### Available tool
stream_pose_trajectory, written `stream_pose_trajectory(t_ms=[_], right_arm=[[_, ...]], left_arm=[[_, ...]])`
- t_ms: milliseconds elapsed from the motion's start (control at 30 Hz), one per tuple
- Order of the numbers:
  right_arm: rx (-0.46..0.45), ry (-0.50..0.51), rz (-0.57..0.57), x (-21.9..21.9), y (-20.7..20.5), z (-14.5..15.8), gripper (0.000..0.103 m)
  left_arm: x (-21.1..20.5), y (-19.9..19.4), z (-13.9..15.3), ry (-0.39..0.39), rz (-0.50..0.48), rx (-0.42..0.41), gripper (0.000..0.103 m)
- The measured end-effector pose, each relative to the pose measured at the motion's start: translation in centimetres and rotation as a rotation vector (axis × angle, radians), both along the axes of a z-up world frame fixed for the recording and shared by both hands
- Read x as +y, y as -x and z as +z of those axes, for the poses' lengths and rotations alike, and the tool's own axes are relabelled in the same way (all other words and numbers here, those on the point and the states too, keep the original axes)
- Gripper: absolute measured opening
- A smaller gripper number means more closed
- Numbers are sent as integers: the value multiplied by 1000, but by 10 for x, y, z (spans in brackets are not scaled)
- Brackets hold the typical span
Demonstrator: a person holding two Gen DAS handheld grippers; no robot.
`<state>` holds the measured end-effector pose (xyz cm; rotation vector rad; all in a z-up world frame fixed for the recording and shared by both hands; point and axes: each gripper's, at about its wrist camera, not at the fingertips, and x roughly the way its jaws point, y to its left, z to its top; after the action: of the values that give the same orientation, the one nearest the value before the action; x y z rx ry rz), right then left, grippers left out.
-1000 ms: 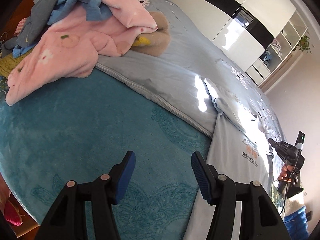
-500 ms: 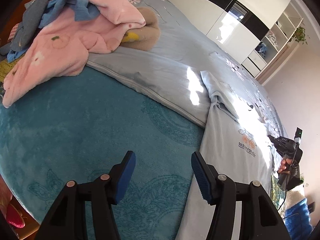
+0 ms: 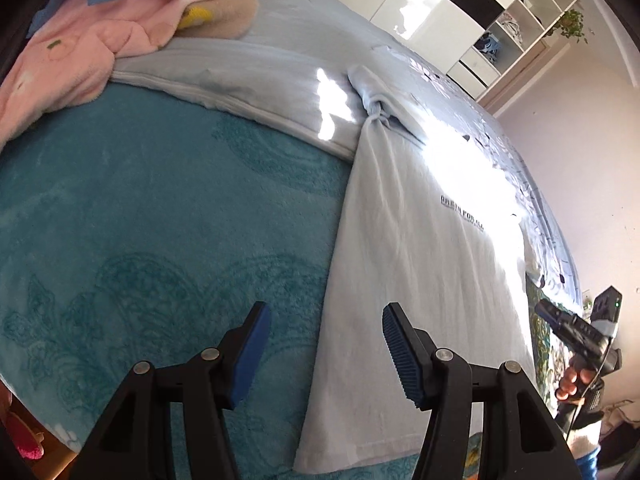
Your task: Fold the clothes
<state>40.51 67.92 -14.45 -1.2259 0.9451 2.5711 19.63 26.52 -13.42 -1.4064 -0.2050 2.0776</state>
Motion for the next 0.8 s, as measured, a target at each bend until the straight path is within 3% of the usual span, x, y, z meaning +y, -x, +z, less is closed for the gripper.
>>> stream_pose_trajectory(t_ms=[200, 367, 600, 633, 667, 700, 800], right_arm=[[14, 141, -25, -34, -63, -22, 27], [44, 188, -4, -57, -75, -26, 27], [94, 266, -3, -65, -77, -30, 27], [101, 275, -5, -65, -77, -30, 26], [108, 285, -7, -65, -77, -31, 11], [111, 286, -7, -65, -78, -30, 7], [89, 236, -28, -65, -85, -24, 7]], left_arm=[[7, -29, -11, -11, -91, -41, 62], [5, -49, -11, -8, -141, -29, 62], [-17, -53, -18, -112, -130, -96, 62], [-19, -52, -19, -123, -127, -105, 62], [-20, -51, -20, -133, -125, -114, 62], [-22, -50, -21, -146, -120, -125, 62], [-29, -48, -23, -192, -107, -157, 62]])
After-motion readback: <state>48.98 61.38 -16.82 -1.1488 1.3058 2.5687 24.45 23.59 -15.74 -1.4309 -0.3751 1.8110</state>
